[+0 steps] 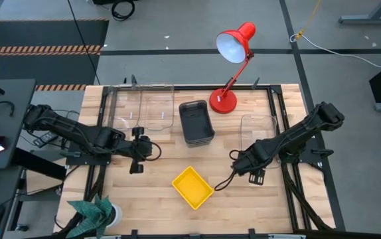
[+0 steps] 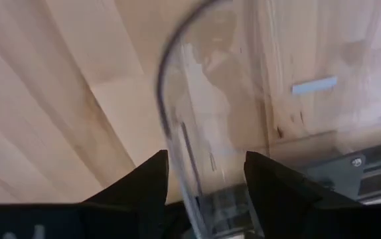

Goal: Stack baskets by color
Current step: Stack the right transparent bin on the middle transparent bin

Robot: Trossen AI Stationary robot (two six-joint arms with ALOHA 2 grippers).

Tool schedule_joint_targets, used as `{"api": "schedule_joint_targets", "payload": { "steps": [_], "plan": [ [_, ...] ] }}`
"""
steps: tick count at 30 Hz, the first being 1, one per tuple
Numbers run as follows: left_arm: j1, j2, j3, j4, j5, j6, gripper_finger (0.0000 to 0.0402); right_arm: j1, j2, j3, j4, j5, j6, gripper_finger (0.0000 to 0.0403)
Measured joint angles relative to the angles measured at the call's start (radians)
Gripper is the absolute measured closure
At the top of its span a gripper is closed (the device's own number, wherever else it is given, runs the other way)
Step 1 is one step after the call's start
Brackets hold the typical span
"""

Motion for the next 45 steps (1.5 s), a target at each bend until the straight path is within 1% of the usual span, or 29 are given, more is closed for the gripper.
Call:
{"api": "schedule_joint_targets", "payload": {
  "steps": [5, 8, 11, 14, 15, 16, 18, 20, 21, 24, 27, 33, 36, 38, 42, 45],
  "plan": [
    [0.000, 0.000, 0.000, 0.000, 0.010, -0.002, 0.0294, 0.000, 0.000, -0.070, 0.020, -0.045, -0.038, 0.0240],
    [0.000, 0.000, 0.000, -0.001, 0.010, -0.004, 0.0293, 0.000, 0.000, -0.097, 0.045, -0.051, -0.055, 0.0271],
    [0.000, 0.000, 0.000, 0.000, 0.010, 0.013, 0.0292, 0.000, 0.000, -0.108, 0.081, -0.050, -0.092, 0.0315],
    [-0.006, -0.012, 0.000, -0.002, 0.002, 0.038, 0.0293, 0.000, 0.000, -0.108, 0.110, -0.051, -0.121, 0.0372],
    [-0.008, -0.018, 0.000, -0.002, -0.002, 0.045, 0.0294, 0.000, 0.001, -0.103, 0.106, -0.051, -0.126, 0.0386],
    [-0.009, -0.025, 0.000, -0.002, -0.009, 0.054, 0.0296, 0.000, 0.001, -0.094, 0.101, -0.051, -0.126, 0.0391],
    [-0.015, -0.042, -0.001, 0.000, -0.027, 0.066, 0.0298, 0.000, 0.001, -0.065, 0.094, -0.049, -0.117, 0.0389],
    [-0.027, -0.075, -0.041, 0.073, -0.049, 0.068, 0.0300, 0.005, 0.002, -0.022, 0.070, -0.034, -0.115, 0.0391],
    [-0.033, -0.093, -0.081, 0.127, -0.051, 0.070, 0.0301, 0.010, 0.002, 0.005, 0.050, -0.020, -0.115, 0.0394],
    [-0.041, -0.140, -0.199, 0.250, -0.048, 0.075, 0.0301, 0.026, 0.002, 0.092, -0.016, 0.047, -0.105, 0.0396],
    [-0.039, -0.184, -0.261, 0.296, -0.048, 0.039, 0.0302, 0.037, 0.002, 0.187, -0.091, 0.134, -0.091, 0.0398],
    [-0.058, -0.295, -0.266, 0.312, -0.046, 0.015, 0.0309, 0.045, 0.021, 0.375, -0.171, 0.281, -0.091, 0.0400],
    [-0.072, -0.367, -0.266, 0.319, -0.049, 0.020, 0.0312, 0.044, 0.064, 0.464, -0.182, 0.324, -0.134, 0.0400],
    [-0.077, -0.412, -0.266, 0.328, -0.052, 0.020, 0.0312, 0.037, 0.103, 0.527, -0.194, 0.336, -0.168, 0.0400],
    [-0.076, -0.487, -0.266, 0.340, -0.053, 0.015, 0.0311, 0.016, 0.204, 0.683, -0.245, 0.414, -0.264, 0.0401],
    [-0.076, -0.529, -0.266, 0.338, -0.053, 0.013, 0.0312, -0.020, 0.278, 0.806, -0.244, 0.453, -0.360, 0.0401]
  ]
}}
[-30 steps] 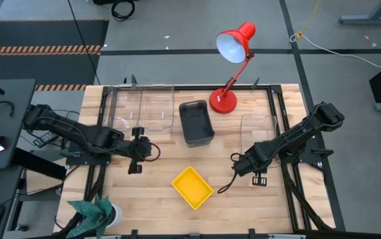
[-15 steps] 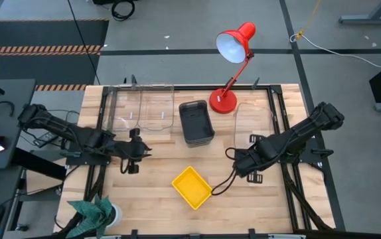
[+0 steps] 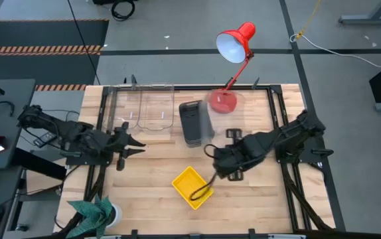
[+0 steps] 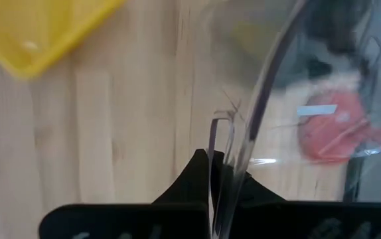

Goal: Stack baskets by color
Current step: Stack the right transparent bin on the middle transparent bin

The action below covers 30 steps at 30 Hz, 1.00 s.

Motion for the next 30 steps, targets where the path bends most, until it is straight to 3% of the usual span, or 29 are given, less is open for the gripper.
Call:
{"api": "schedule_joint_targets", "payload": {
  "steps": [7, 13, 25, 30],
  "plan": [
    [-0.001, -0.080, 0.000, 0.024, -0.063, 0.027, 0.0317, -0.137, 0.124, 0.211, 0.203, 0.029, -0.281, 0.0400],
    [0.000, -0.115, 0.000, 0.074, -0.110, 0.040, 0.0321, -0.272, 0.189, 0.262, 0.444, 0.003, -0.497, 0.0400],
    [-0.001, -0.156, 0.000, 0.075, -0.122, 0.104, 0.0324, -0.448, 0.265, 0.263, 0.693, -0.161, -0.622, 0.0400],
    [0.000, -0.194, 0.001, 0.072, -0.172, 0.148, 0.0324, -0.515, 0.264, 0.264, 0.799, -0.254, -0.621, 0.0400]
  ]
}}
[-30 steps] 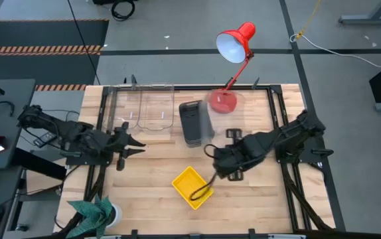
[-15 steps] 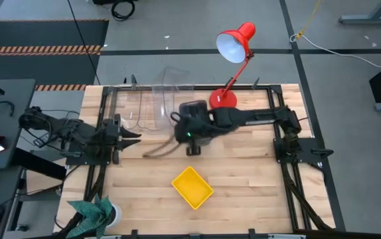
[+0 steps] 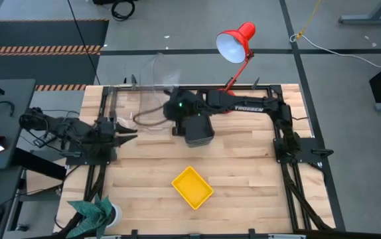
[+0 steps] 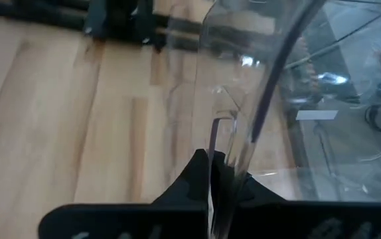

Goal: Stack baskets by color
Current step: Stack the right transparent bin on the middle transparent bin

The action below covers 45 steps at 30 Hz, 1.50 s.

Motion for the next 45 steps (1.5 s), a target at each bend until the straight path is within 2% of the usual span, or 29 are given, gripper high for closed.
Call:
{"api": "schedule_joint_targets", "payload": {
  "steps": [4, 8, 16, 26, 38, 45],
  "plan": [
    [0.000, -0.040, 0.001, -0.018, -0.045, 0.012, 0.0326, -0.038, 0.004, 0.000, 0.059, -0.066, -0.004, 0.0400],
    [0.000, -0.066, 0.001, -0.032, -0.048, -0.011, 0.0332, -0.045, 0.043, 0.003, 0.098, -0.081, -0.029, 0.0400],
    [0.000, -0.069, 0.001, -0.027, -0.045, -0.058, 0.0334, -0.045, 0.160, 0.251, 0.012, -0.082, -0.012, 0.0400],
    [-0.009, -0.069, 0.000, -0.192, -0.040, -0.223, 0.0345, -0.042, 0.217, 0.218, -0.042, -0.096, 0.045, 0.0400],
    [-0.009, -0.062, -0.014, -0.227, -0.050, -0.284, 0.0352, -0.031, 0.246, 0.218, -0.183, -0.050, 0.061, 0.0399],
    [-0.009, -0.063, -0.014, -0.226, -0.060, -0.300, 0.0352, -0.032, 0.246, 0.218, -0.215, -0.057, 0.061, 0.0395]
  ]
}}
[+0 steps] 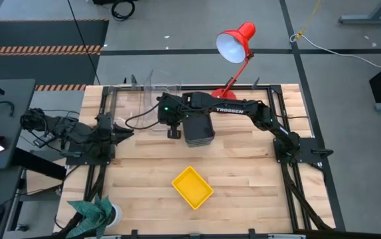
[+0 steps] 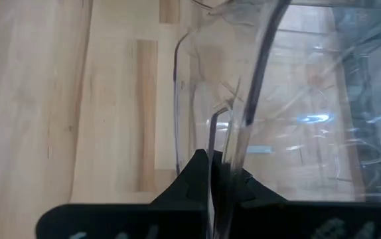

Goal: Stack baskets by color
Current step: Stack the right transparent bin on the middle transparent bin

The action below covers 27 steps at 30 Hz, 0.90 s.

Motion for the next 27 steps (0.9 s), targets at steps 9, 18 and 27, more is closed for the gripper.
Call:
{"api": "schedule_joint_targets", "payload": {
  "steps": [9, 18, 27],
  "plan": [
    [0.000, 0.000, 0.000, -0.001, 0.000, -0.003, 0.0353, 0.000, 0.000, 0.000, -0.046, 0.000, -0.017, 0.0362],
    [0.000, 0.000, 0.000, -0.019, 0.000, -0.003, 0.0354, 0.008, 0.000, 0.006, -0.007, -0.007, -0.056, 0.0308],
    [0.000, 0.071, 0.001, -0.030, -0.124, 0.006, 0.0340, 0.021, -0.081, 0.026, -0.042, 0.030, -0.056, 0.0259]
  ]
}}
